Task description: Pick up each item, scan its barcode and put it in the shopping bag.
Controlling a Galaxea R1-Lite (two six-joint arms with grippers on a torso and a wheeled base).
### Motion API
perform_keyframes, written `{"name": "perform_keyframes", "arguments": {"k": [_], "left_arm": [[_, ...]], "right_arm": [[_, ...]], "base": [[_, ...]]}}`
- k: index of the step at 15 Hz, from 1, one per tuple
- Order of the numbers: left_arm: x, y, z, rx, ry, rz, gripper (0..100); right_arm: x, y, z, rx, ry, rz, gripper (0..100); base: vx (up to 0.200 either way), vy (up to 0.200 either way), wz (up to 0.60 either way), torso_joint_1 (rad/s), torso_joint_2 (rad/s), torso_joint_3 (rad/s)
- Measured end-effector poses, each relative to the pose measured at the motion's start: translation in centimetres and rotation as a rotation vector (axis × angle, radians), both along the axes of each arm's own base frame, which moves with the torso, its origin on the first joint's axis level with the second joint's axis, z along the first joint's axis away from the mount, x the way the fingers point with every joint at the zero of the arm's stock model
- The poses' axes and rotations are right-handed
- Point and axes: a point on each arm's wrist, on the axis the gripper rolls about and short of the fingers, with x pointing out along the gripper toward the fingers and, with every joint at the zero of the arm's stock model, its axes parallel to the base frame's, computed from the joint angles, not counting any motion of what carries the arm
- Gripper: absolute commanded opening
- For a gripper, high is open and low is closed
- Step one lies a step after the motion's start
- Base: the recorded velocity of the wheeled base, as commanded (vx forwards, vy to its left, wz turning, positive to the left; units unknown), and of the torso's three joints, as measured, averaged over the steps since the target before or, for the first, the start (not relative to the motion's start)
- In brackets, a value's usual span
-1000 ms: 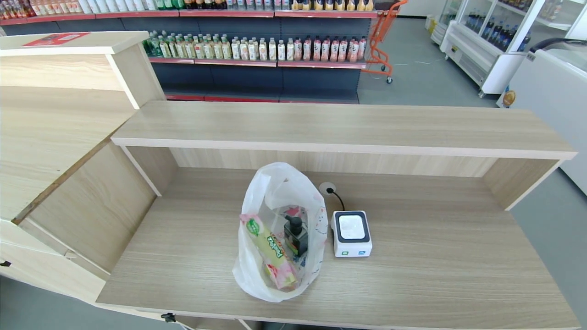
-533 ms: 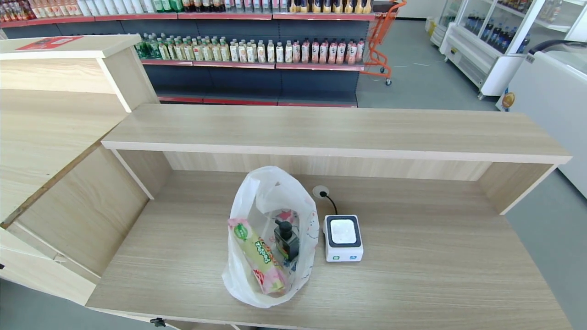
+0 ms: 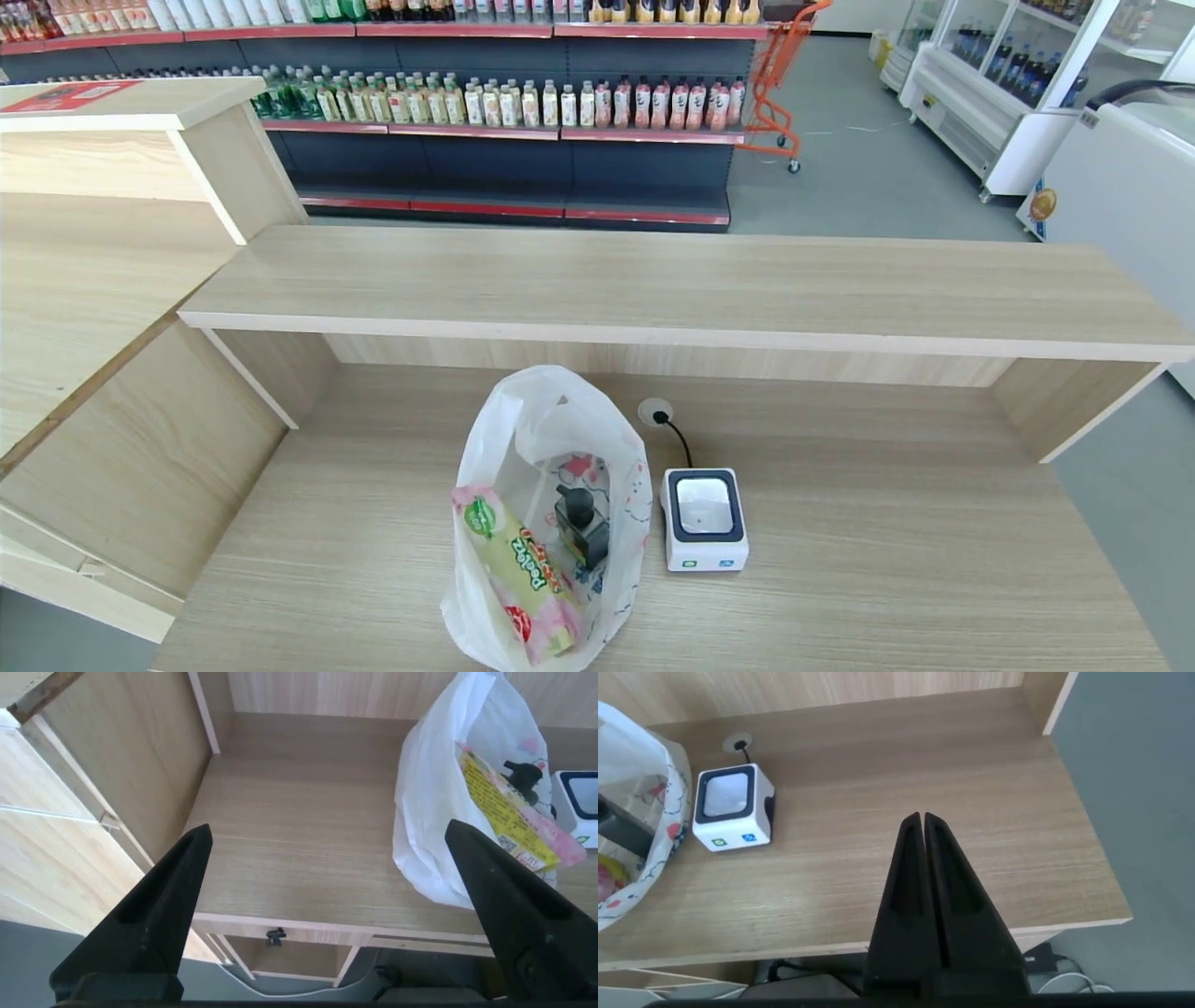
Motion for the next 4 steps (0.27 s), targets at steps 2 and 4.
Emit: {"name": "perform_keyframes", "arguments": {"k": [2,4], "left_arm": [[0.00,0.00,0.00,0.000,0.000,0.000,100],[0.00,0.00,0.00,-0.001,0.000,0.000,100]], "right_arm": [[0.00,0.00,0.00,0.008,-0.001,0.000,0],[0.00,0.00,0.00,0.013,-0.002,-0.001,0]], "base": [[0.000,0.000,0.00,0.000,0.00,0.000],[0.000,0.000,0.00,0.000,0.00,0.000]]}}
